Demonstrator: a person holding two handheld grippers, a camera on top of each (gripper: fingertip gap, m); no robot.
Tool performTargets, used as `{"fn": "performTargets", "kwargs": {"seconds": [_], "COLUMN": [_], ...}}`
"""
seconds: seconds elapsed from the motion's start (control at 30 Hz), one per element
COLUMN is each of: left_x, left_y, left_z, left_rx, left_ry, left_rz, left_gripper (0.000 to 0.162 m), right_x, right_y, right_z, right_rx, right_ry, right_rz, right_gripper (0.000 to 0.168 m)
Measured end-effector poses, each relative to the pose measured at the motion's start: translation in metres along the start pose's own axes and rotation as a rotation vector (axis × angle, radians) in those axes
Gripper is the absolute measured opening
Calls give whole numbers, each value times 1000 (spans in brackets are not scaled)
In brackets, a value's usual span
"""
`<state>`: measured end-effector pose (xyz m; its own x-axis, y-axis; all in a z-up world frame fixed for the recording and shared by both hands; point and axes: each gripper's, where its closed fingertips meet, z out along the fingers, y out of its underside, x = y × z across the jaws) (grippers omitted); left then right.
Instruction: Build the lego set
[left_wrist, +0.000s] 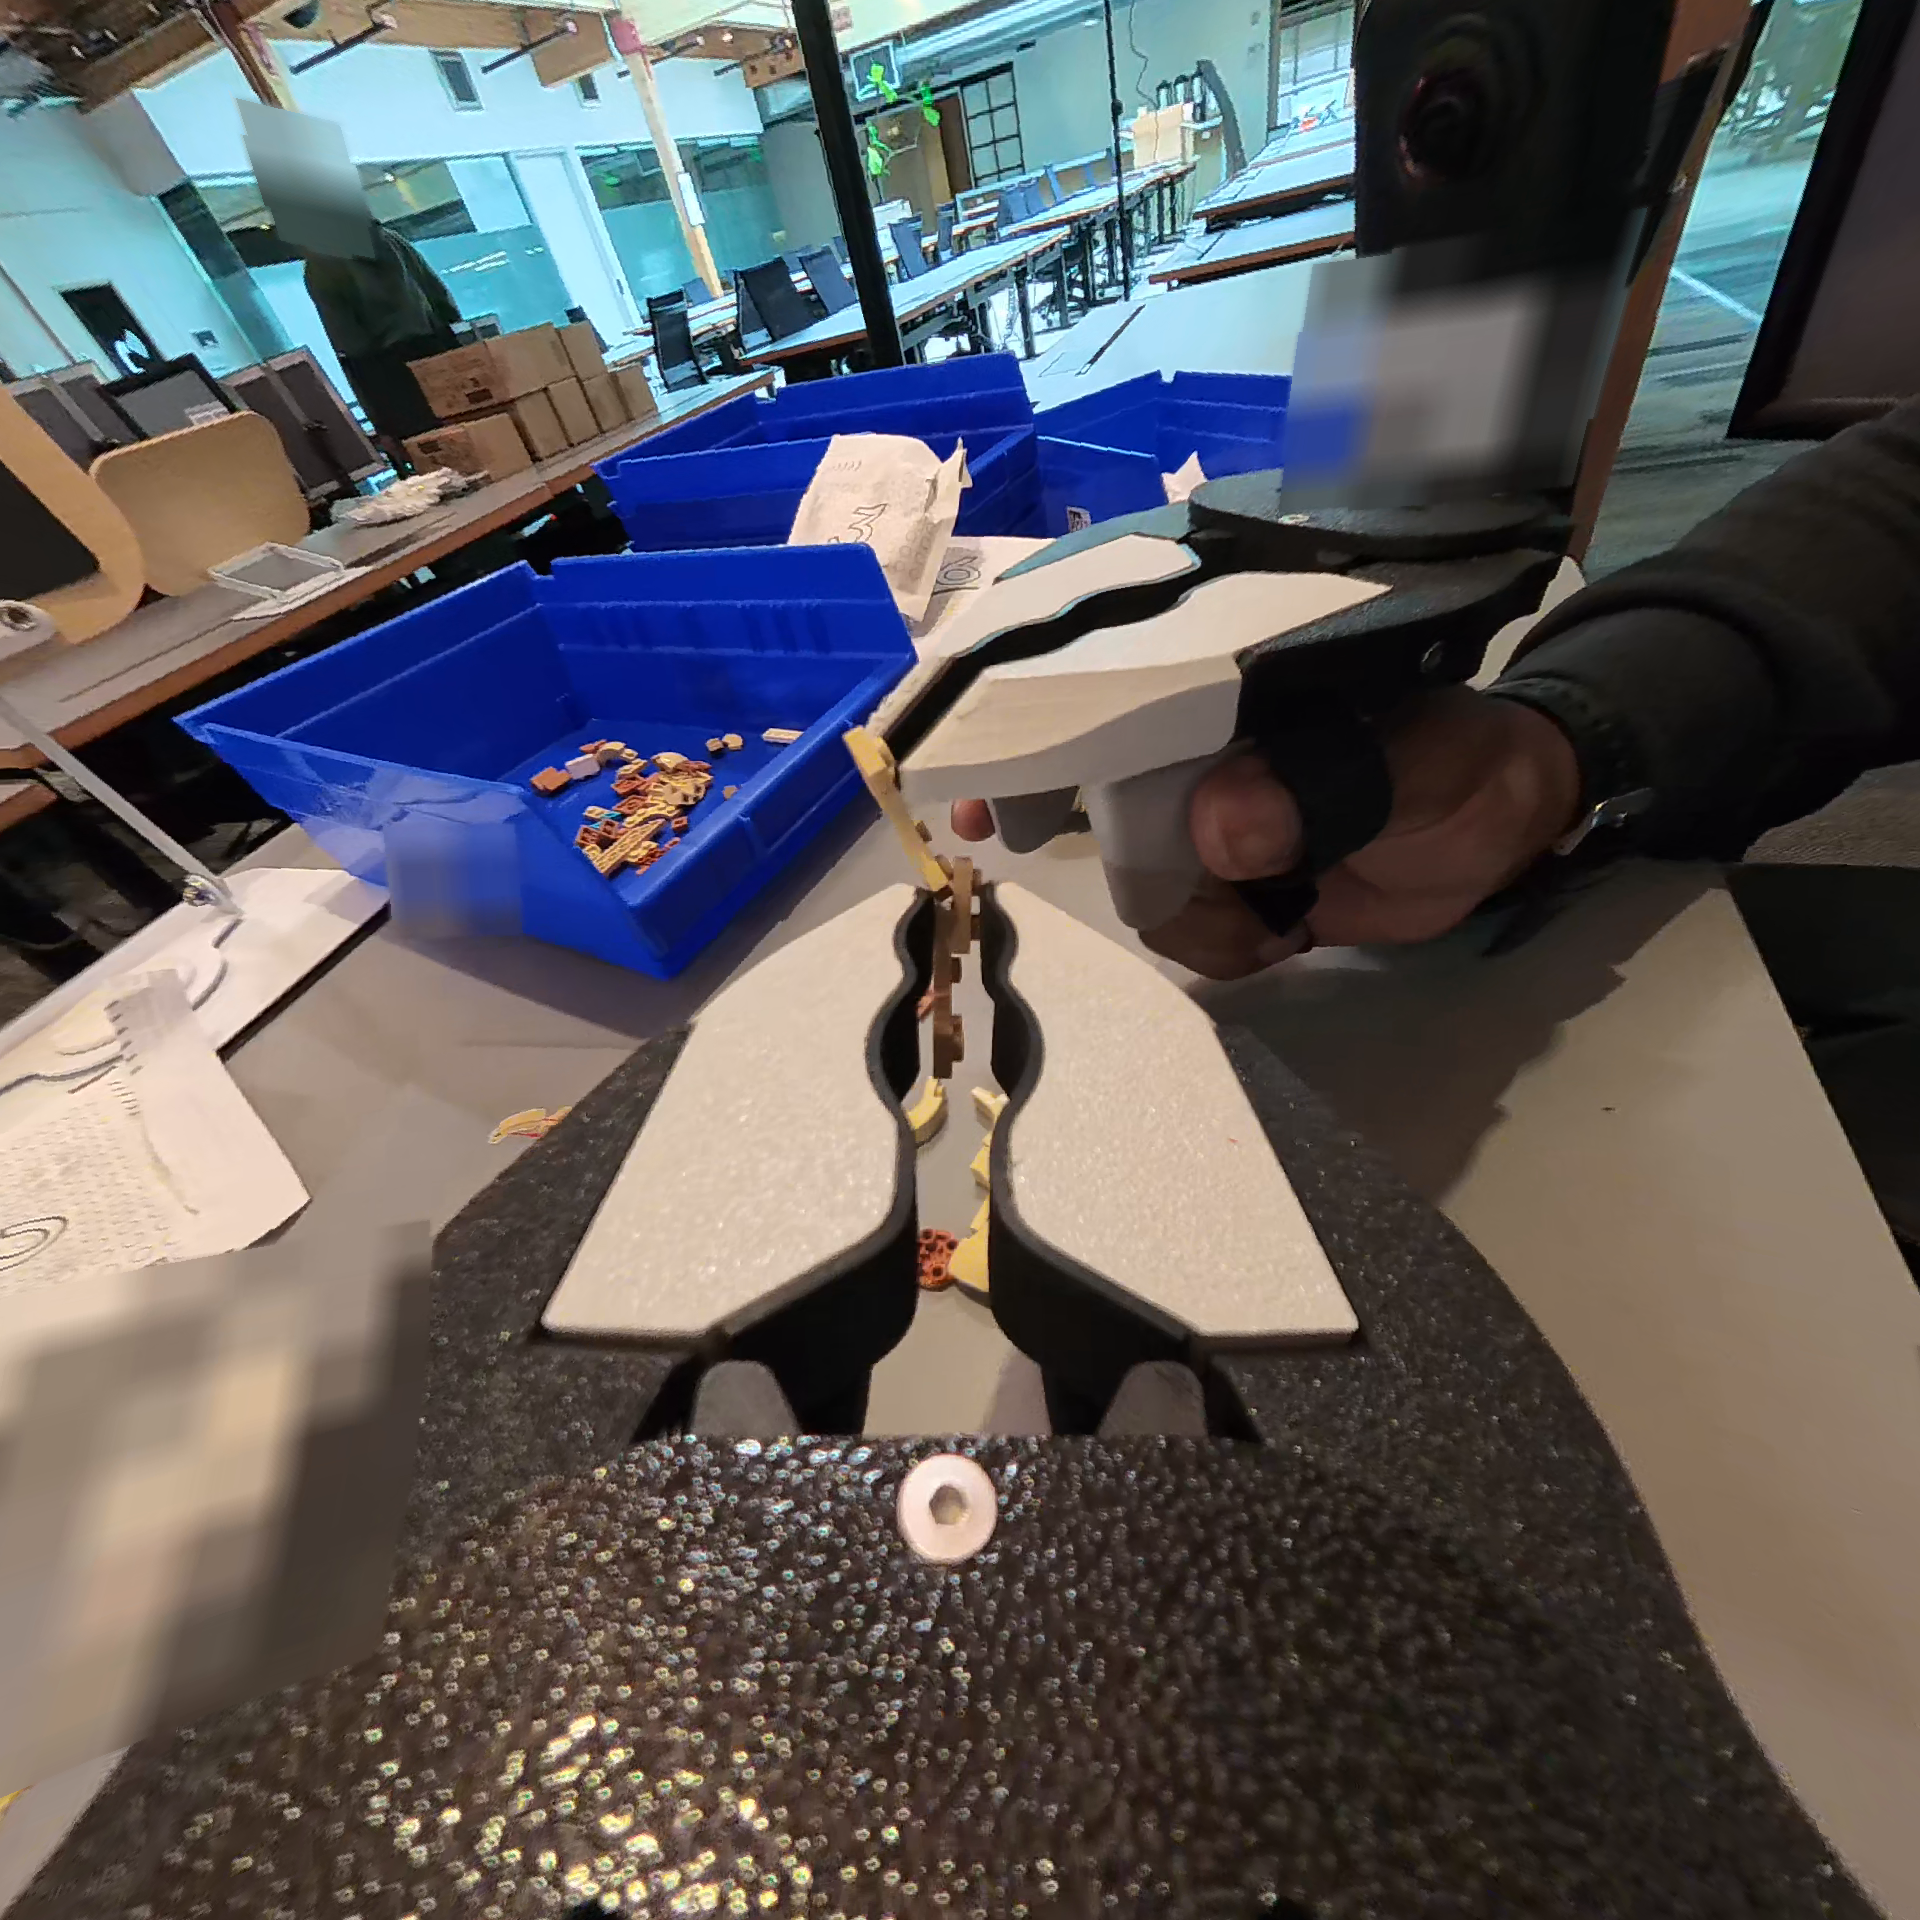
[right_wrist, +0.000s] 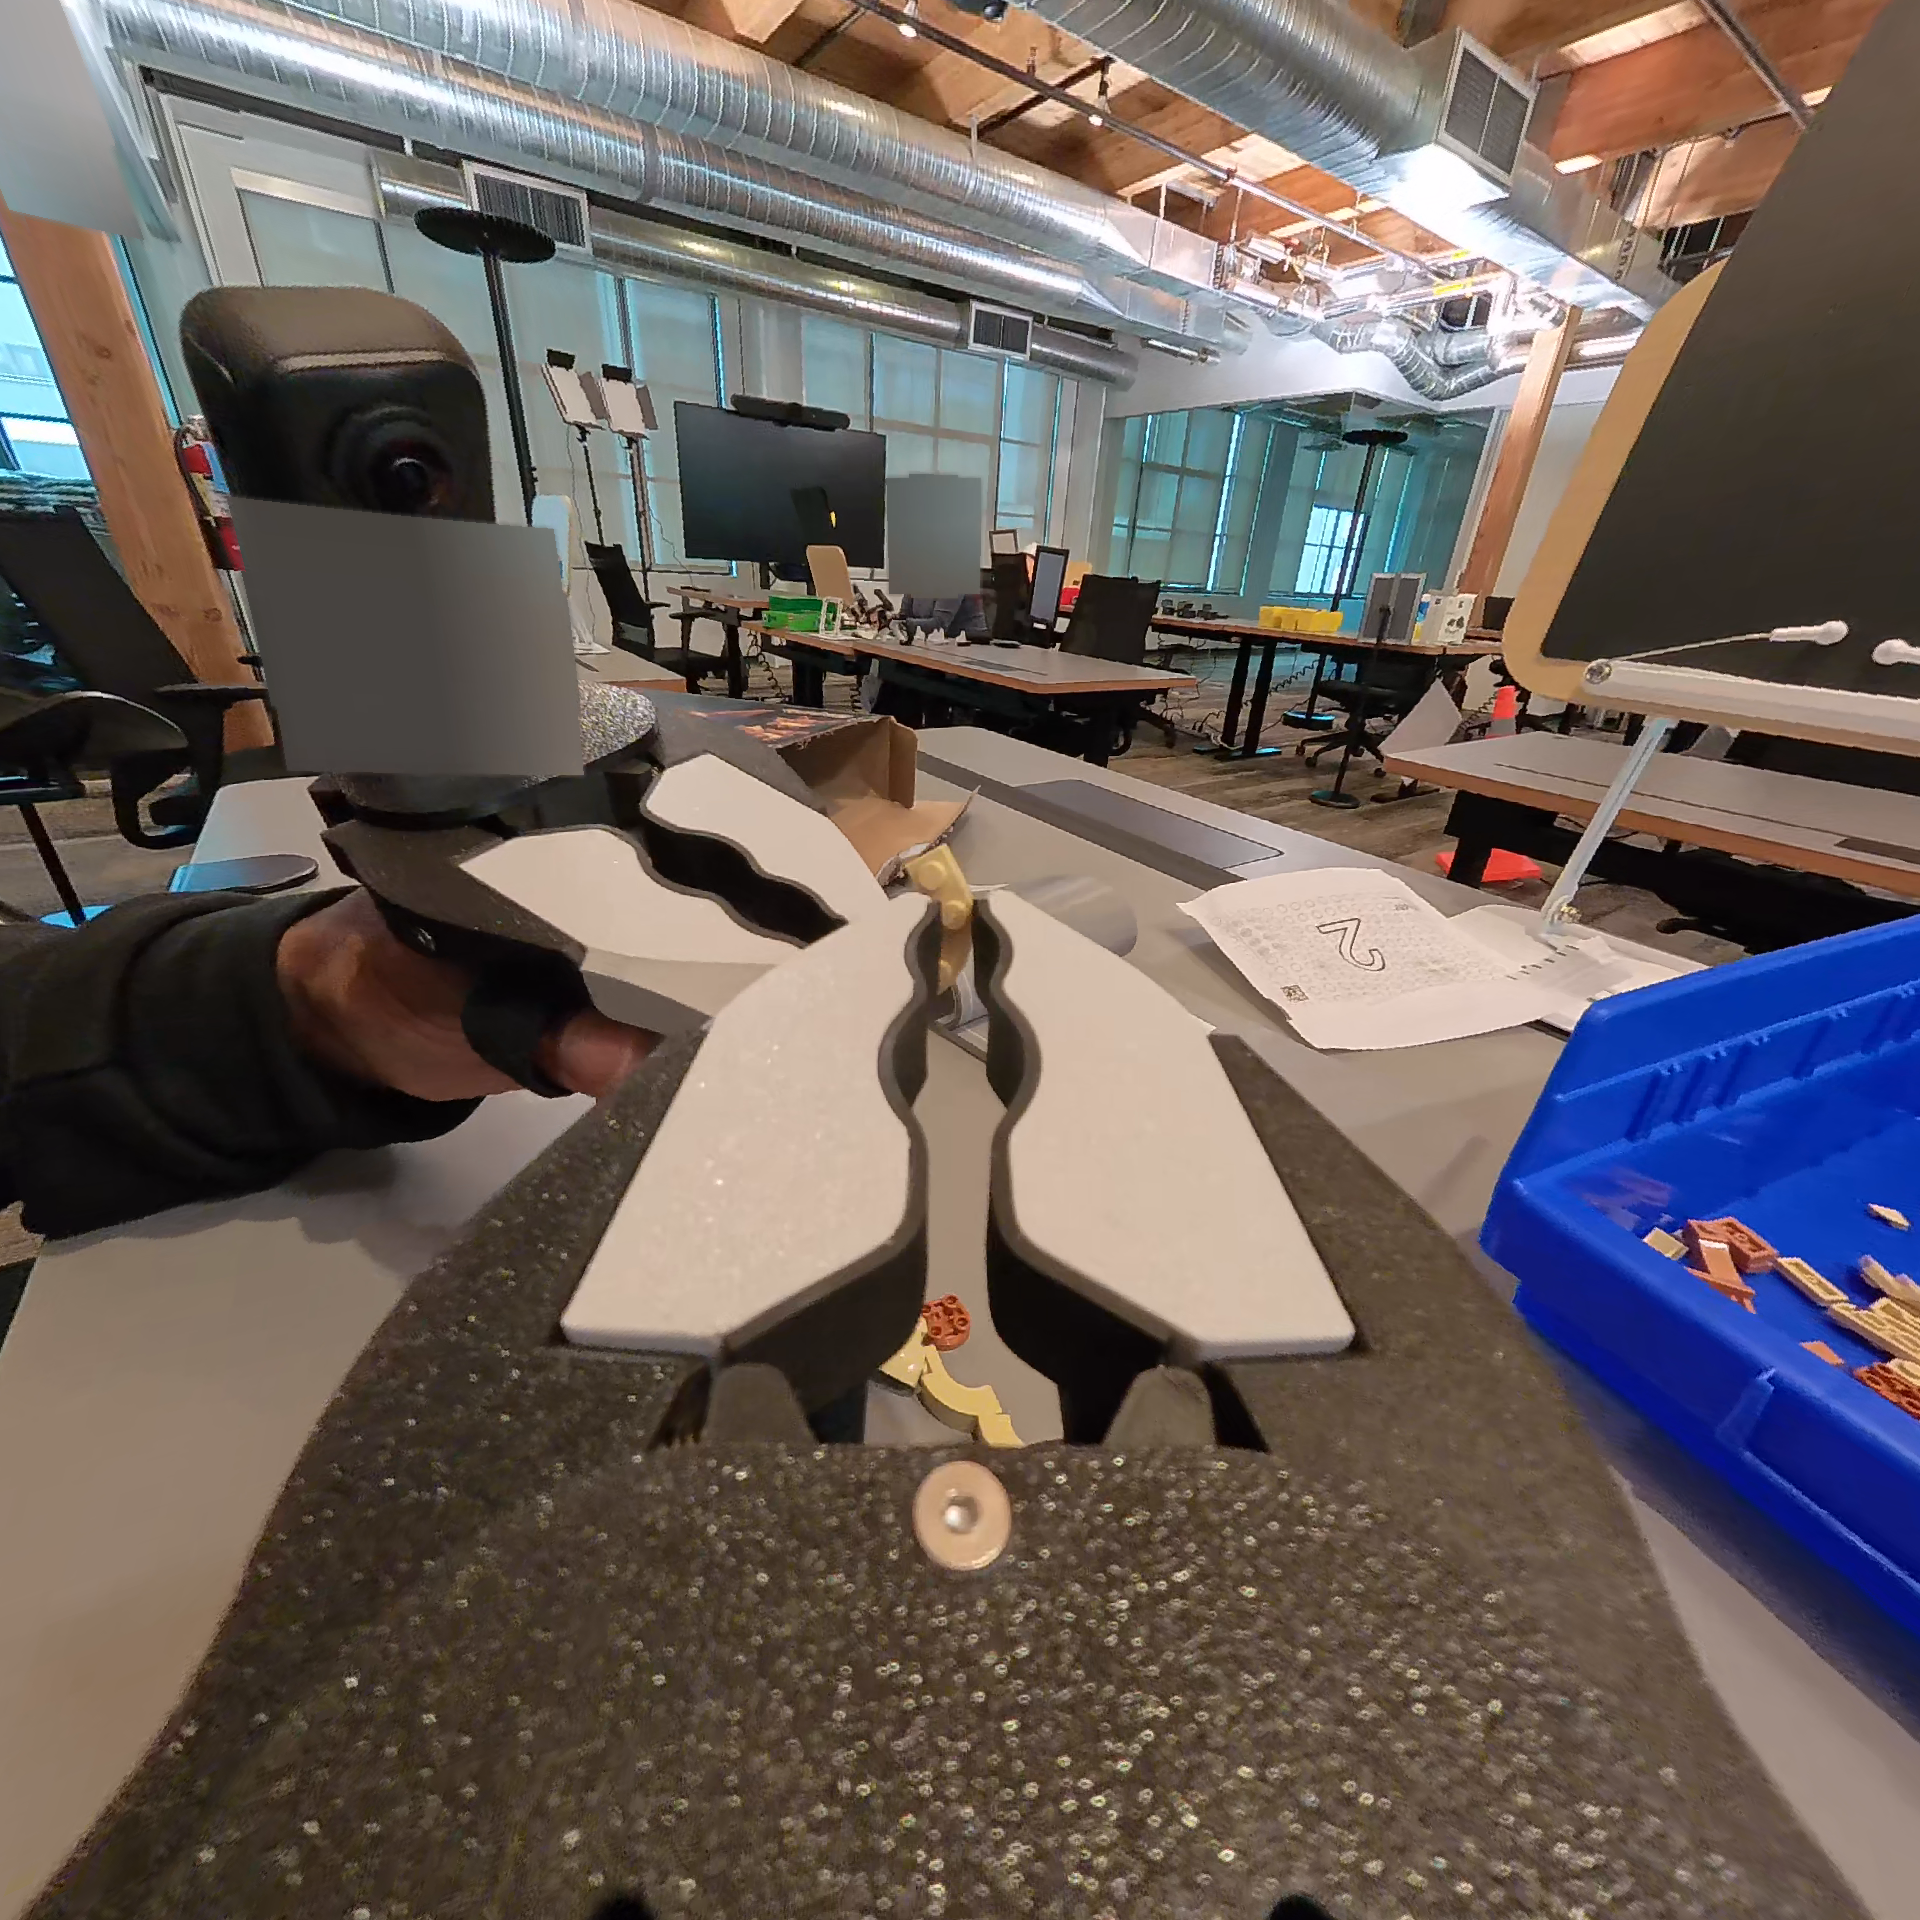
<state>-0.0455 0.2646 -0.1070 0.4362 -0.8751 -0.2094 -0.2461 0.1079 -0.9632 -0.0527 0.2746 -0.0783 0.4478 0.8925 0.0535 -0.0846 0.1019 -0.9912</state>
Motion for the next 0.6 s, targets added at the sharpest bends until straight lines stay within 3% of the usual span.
{"fn": "performTargets", "kwargs": {"seconds": [0.6], "left_x": [-12], "left_y": [12], "left_z": [-2], "left_rx": [-85], "left_ry": [-78], "left_rz": [95], "left_gripper": [8], "right_x": [-9], "right_y": [11], "right_z": [0], "right_rx": [-53], "right_ry": [-65], "right_rz": [-44], "right_gripper": [0]}}
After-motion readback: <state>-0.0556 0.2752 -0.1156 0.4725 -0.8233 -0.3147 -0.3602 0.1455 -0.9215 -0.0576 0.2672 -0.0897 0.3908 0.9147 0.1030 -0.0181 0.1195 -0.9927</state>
